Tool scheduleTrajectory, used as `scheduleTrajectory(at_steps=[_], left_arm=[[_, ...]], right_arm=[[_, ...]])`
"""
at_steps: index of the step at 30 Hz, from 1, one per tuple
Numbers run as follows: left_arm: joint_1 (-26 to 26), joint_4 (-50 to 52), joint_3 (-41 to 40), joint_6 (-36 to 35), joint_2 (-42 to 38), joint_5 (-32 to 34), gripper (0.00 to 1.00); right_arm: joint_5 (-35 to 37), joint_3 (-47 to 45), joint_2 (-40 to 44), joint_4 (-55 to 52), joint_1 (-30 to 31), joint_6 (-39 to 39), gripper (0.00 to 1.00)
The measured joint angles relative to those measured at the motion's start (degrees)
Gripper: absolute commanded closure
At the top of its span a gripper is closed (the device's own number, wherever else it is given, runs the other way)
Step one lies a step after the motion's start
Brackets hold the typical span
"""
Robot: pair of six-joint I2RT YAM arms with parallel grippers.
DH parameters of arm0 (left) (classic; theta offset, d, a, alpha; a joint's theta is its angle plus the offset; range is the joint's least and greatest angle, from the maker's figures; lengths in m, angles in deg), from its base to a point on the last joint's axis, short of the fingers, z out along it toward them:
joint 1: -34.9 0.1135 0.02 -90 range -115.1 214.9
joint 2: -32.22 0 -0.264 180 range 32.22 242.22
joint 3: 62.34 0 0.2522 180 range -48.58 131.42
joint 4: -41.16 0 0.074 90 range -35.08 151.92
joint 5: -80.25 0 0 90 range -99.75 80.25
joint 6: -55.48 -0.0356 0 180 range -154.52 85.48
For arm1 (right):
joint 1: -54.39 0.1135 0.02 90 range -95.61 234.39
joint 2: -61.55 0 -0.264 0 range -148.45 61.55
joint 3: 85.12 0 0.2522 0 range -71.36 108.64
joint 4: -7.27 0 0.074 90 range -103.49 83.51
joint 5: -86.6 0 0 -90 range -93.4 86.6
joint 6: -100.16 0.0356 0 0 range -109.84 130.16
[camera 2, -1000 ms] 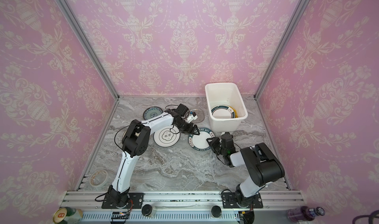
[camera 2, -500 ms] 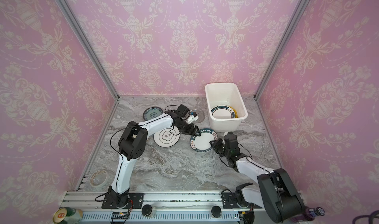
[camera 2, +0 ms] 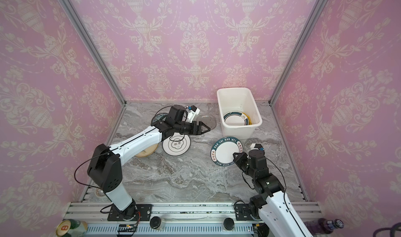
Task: Place the plates into the plastic bin on the countertop
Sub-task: Pick up the plate from the center of the table, then place the plate in the plastic bin.
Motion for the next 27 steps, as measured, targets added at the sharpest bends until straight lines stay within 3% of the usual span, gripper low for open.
scheduleTrajectory(at_steps=[7, 13, 20, 27], left_arm=[[0.0, -9.1, -6.0, 9.7, -6.8, 1.3, 0.12], [0.0, -13.0, -9.6, 12.5, -10.8, 3.2, 0.09], [0.0, -13.8, -12.5, 11.0, -18.8, 5.6, 0.04], [0.0, -8.6, -11.5, 3.5, -22.4, 6.7, 0.01]], right_arm=[[-0.2, 15.9, -2.3, -13.0, 0.0, -8.1, 1.00], [-1.1, 33.2, -12.7, -18.2, 0.0, -16.6, 1.00], [0.3, 52.8, -27.5, -19.7, -0.8, -27.8, 1.00], [0.9, 60.8, -39.1, -17.8, -5.8, -35.1, 1.00]])
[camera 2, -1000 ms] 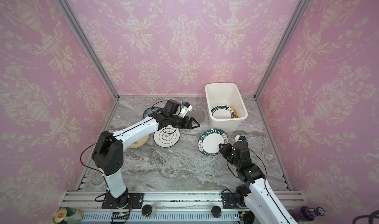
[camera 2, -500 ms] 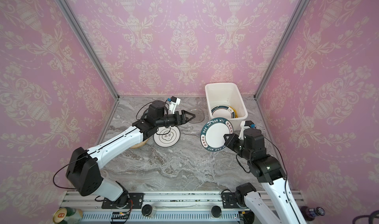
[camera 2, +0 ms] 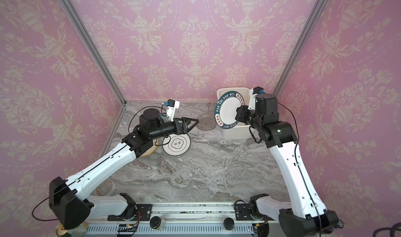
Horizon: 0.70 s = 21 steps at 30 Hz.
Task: Place the plates into the plastic bin on the countertop
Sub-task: Place the plate in the plastic bin.
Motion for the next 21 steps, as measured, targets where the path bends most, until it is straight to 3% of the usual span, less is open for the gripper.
scheduleTrajectory(at_steps=[11, 21], left_arm=[[0.0, 7.5, 3.7, -4.6, 0.1, 3.0, 0.01], [1.3, 11.3, 9.1, -5.1, 4.8, 3.5, 0.01]], right_arm=[[1.9, 1.0, -12.7, 5.3, -8.3, -0.9, 1.00], [4.3, 3.4, -20.9, 10.6, -9.8, -1.3, 1.00]])
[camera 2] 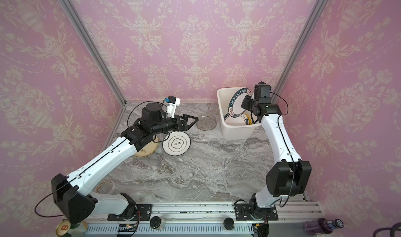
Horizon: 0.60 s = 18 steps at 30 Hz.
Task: Place the plates into the plastic bin on the countertop
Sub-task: Place the plate in the plastic bin.
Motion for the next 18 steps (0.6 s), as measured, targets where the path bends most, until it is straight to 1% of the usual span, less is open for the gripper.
scheduleTrajectory(at_steps=[5, 8, 13, 18], left_arm=[[0.3, 1.0, 4.2, 0.0, 4.5, -0.7, 0.01], [0.3, 1.2, 5.7, 0.0, 6.8, -1.0, 0.01], [0.3, 1.4, 6.2, 0.0, 8.7, -1.9, 0.01], [0.3, 1.6, 6.2, 0.5, 9.7, -2.1, 0.01]], right_arm=[[0.1, 0.0, -4.1, 0.6, 0.0, -2.9, 1.00], [-1.2, 0.0, -6.0, 0.6, 0.0, -5.0, 1.00], [-5.6, 0.0, -8.0, 0.0, 0.0, -8.9, 1.00], [-10.0, 0.4, -10.6, -3.7, 0.0, -14.0, 1.00]])
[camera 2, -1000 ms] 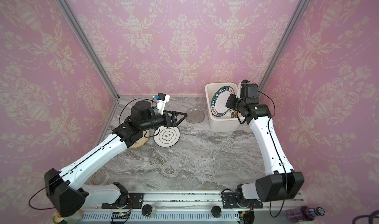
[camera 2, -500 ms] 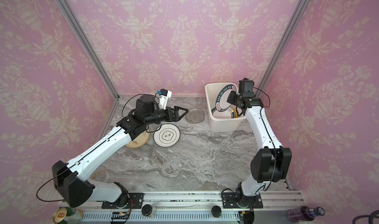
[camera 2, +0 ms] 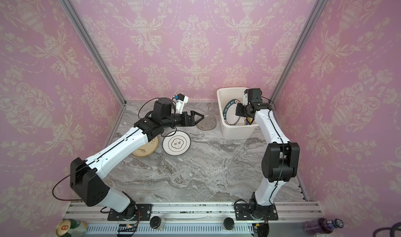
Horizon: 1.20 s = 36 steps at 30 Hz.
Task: Place the plates into the plastic bin on the countertop
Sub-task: Place the plate in the plastic bin.
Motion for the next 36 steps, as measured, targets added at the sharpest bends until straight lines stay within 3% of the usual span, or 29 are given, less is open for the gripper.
scheduleTrajectory(at_steps=[23, 36], left_arm=[[0.0, 1.9, 0.0, 0.0, 0.3, -0.1, 0.01], [0.0, 2.4, -0.1, 0.0, 0.3, -0.1, 0.01]], right_arm=[[0.8, -0.3, -1.4, -1.5, 0.0, -8.4, 1.00], [1.6, -0.3, -3.3, -1.8, 0.0, -8.6, 0.90]])
